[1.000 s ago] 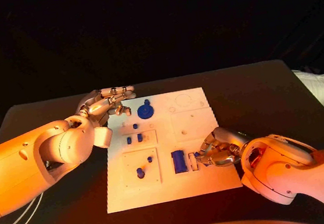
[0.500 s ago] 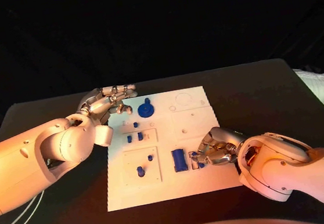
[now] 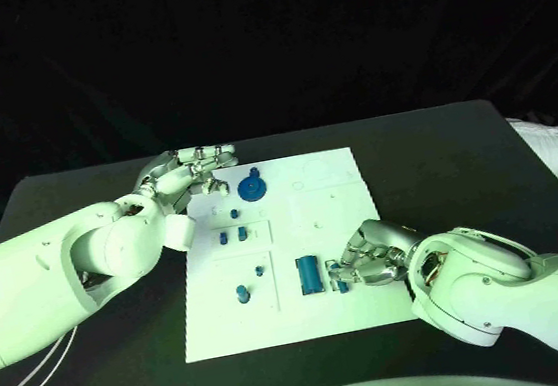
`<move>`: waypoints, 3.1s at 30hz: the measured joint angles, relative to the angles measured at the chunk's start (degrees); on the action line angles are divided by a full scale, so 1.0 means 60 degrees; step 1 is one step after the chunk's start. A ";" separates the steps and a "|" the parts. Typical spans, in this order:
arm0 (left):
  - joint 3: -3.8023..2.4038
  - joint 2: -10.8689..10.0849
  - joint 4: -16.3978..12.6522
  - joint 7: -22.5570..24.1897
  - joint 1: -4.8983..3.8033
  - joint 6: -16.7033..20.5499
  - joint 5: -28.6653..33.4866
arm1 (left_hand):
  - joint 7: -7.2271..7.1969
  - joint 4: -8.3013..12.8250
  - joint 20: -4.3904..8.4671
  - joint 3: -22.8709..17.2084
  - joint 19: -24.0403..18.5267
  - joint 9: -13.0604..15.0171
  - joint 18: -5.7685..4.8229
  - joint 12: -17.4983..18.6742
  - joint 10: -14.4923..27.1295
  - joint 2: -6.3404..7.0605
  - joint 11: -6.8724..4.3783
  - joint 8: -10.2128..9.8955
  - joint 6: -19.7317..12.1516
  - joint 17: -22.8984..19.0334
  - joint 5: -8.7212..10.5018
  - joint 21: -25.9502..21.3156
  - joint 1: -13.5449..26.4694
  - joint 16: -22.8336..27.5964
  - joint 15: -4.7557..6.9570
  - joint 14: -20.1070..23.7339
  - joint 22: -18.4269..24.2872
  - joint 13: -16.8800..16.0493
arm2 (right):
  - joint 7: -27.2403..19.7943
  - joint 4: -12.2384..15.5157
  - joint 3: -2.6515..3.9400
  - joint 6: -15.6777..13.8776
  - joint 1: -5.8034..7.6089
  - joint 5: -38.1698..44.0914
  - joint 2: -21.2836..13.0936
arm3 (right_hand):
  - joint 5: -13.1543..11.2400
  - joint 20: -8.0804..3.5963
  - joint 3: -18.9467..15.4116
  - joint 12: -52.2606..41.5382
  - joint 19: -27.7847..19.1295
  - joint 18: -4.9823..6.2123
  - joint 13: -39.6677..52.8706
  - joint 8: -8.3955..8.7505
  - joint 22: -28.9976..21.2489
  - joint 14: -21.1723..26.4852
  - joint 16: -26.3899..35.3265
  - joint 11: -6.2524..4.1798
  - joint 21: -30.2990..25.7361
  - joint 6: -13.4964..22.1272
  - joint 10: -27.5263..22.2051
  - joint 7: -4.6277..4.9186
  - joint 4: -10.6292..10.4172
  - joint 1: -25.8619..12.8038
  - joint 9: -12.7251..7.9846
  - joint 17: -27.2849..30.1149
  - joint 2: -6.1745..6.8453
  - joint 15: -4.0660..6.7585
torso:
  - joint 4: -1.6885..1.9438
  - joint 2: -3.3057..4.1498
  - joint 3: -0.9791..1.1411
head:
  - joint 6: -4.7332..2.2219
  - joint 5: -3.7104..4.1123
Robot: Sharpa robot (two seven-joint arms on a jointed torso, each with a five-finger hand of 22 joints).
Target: Assemble the parts on the task board
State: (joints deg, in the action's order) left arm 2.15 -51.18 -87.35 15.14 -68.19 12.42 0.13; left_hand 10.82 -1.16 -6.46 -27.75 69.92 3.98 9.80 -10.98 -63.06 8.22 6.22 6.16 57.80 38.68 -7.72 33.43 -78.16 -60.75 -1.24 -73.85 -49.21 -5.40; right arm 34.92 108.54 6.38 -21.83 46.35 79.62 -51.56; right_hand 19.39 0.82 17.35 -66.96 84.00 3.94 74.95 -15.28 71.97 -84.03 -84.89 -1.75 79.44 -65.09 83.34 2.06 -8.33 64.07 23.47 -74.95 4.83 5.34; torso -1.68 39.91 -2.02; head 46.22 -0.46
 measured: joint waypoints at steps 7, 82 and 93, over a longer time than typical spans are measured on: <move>0.0000 -0.0008 -0.0007 -0.0019 -0.0001 -0.0012 -0.0001 | 0.0000 0.0000 0.0000 0.0000 0.0000 0.0000 0.0001 0.0000 0.0025 0.0000 0.0025 0.0000 0.0000 -0.0011 0.0000 0.0000 0.0000 0.0000 0.0000 0.0000 -0.0001 0.0000 | 0.0004 -0.0035 0.0001 0.0028 0.0005 0.0128 0.0031 | -0.0071 0.0000 -0.0233 -0.0064 0.0000 0.0000 -0.0001 -0.0043 0.0010 0.0000 0.0000 -0.0017 0.0000 -0.0036 0.0017 -0.0036 -0.0155 -0.0136 0.0056 0.0001 -0.0061 0.0000 | 0.0000 0.0005 0.0006 | -0.0003 -0.0001; 0.0012 0.0000 0.0167 -0.0109 0.0015 -0.0100 -0.0131 | -0.0035 -0.0037 -0.0046 0.0098 -0.0046 0.0000 0.0000 -0.0078 0.0092 -0.0038 0.0051 0.0043 -0.0034 -0.0521 0.0000 -0.0121 0.0038 0.0322 -0.0034 0.0353 0.0061 0.0000 | -0.2020 -0.0197 0.0037 -0.0150 0.0164 -0.1491 -0.0589 | -0.1681 0.0164 -0.3681 0.1827 -0.0575 0.0164 -0.0704 0.0653 -0.1461 0.0002 0.0912 0.0333 -0.1086 0.1054 -0.0854 0.0468 -0.0720 0.1081 0.0178 0.0086 -0.0458 -0.0208 | -0.0023 -0.0075 -0.0016 | -0.0128 0.0028; 0.0027 0.0203 0.0758 0.0149 0.0242 -0.0065 0.0400 | -0.0036 -0.0172 -0.0307 0.0673 -0.1669 -0.0007 -0.0002 -0.0315 0.0309 -0.0138 0.0138 0.0186 -0.0103 -0.2512 0.0124 -0.1857 0.0138 0.3320 -0.0231 0.2215 0.1174 0.0098 | -0.6158 -0.2824 0.0067 -0.0606 0.1090 -0.6600 0.0104 | -0.1620 0.0833 -0.3295 0.7963 -0.3323 0.1048 -0.5321 0.1601 -0.7811 0.2106 0.8369 0.1084 -0.7152 0.1984 -0.3867 0.1183 0.0235 0.2869 -0.0482 0.6572 -0.1211 -0.0943 | -0.0190 -0.0486 -0.0118 | -0.0769 0.0045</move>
State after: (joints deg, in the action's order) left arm 2.32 -49.96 -82.81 16.03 -66.74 12.03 2.53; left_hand 10.60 -2.20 -8.30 -23.71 59.90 3.94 9.79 -12.87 -61.20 7.39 7.05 7.28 57.18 23.61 -6.98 22.29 -77.34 -40.82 -2.62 -60.56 -42.16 -4.81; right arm -2.03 91.60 6.78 -25.46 52.89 40.02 -50.94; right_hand 9.67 5.82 -2.42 -19.18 64.07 10.23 43.02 -5.67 25.11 -71.40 -34.67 4.75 36.53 -53.18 60.14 9.16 -6.92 81.29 20.58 -35.51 -2.44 -0.32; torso -2.82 36.99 -2.73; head 41.61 -0.19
